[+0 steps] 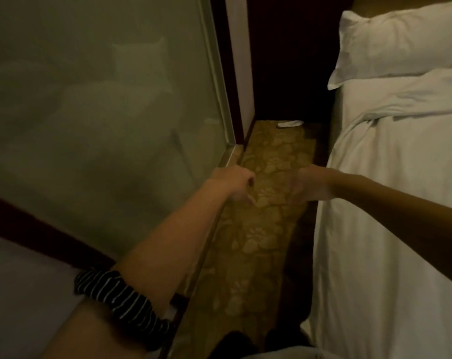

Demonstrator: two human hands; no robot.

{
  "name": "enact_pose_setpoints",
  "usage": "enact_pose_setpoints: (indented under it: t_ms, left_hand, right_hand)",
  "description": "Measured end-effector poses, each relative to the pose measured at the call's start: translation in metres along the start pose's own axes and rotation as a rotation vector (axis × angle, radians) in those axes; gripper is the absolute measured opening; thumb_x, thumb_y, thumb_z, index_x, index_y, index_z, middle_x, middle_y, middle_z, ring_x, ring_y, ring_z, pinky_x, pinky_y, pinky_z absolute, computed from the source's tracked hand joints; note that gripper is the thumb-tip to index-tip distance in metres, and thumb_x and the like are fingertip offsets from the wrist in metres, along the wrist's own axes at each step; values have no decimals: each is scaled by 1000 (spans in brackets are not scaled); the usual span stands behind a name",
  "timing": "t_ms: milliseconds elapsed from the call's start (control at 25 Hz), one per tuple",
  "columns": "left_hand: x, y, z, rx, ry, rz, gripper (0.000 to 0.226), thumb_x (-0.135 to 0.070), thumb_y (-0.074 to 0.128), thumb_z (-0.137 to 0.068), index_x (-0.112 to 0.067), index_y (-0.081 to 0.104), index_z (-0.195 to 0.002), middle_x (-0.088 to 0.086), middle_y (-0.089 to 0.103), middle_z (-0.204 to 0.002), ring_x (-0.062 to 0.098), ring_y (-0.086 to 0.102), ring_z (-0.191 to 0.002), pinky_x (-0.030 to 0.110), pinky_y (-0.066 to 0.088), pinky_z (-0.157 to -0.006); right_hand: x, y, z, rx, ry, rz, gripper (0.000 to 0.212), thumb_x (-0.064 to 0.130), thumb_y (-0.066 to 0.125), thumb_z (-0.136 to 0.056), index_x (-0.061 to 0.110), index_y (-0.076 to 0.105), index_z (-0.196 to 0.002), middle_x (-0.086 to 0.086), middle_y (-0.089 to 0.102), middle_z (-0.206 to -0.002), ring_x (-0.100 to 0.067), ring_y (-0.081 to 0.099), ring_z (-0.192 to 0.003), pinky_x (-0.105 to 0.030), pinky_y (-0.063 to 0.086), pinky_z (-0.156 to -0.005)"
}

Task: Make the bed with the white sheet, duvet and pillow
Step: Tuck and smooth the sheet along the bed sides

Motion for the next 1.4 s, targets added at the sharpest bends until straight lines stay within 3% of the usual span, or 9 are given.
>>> enact_pose_setpoints:
  t_ms: [120,360,560,720,840,1200,1400]
  left_hand:
    - [-5,-25,-82,18,102,-56,49,-48,68,-81,-28,54,-124,-4,56,-123,19,53,-114,34,42,-85]
    - [25,-65,-266,44,278,-82,42,-46,67,-82,-28,54,-118,-6,57,-112,16,53,-104,32,35,-77]
    - [30,-125,-429,59,451,-170,42,-45,67,-83,-26,55,-119,-5,57,-113,18,53,-107,36,36,-85]
    - [-27,-151,-540,110,621,-215,41,-45,68,-82,-26,55,-115,-3,59,-111,17,55,-98,32,41,-78]
    - [-87,-165,-623,198,731,-293,45,-46,66,-84,-24,53,-121,-2,57,-117,21,54,-105,38,43,-90]
    - [-187,-226,-854,289,861,-406,48,-49,63,-86,-25,50,-125,0,55,-124,22,53,-111,40,44,-94]
    - [-241,-244,-983,314,991,-503,49,-50,64,-84,-25,51,-125,-2,56,-125,21,54,-112,36,39,-86]
  right_hand:
    - [-47,-27,-54,27,99,58,39,28,57,-93,12,50,-128,-8,55,-121,-18,53,-102,-28,45,-85]
    - [-147,-94,-178,-45,267,-27,42,27,65,-88,13,50,-125,-2,54,-109,-16,51,-93,-20,41,-70]
    - [-244,-162,-248,-118,477,-120,40,32,65,-88,15,52,-122,-5,57,-114,-19,55,-97,-29,48,-79]
    - [-337,-190,-268,-101,673,-206,43,40,64,-87,19,50,-122,-3,54,-114,-17,51,-94,-30,48,-82]
    - [-422,-216,-280,-127,801,-278,44,43,63,-87,20,49,-122,-2,54,-115,-16,48,-92,-27,40,-76]
    - [-635,-309,-349,-186,945,-432,41,41,64,-87,19,50,-119,-5,55,-116,-18,48,-93,-30,43,-79]
    - [-735,-338,-383,-233,1103,-537,43,42,64,-87,19,49,-121,-3,54,-117,-17,48,-95,-30,43,-79]
Point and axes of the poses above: each hand's wrist, its own z-axis away from the middle knuckle, its own y-axis out of the palm, x = y × z, the point moved 10 cm from there along -z, towards the middle knuckle
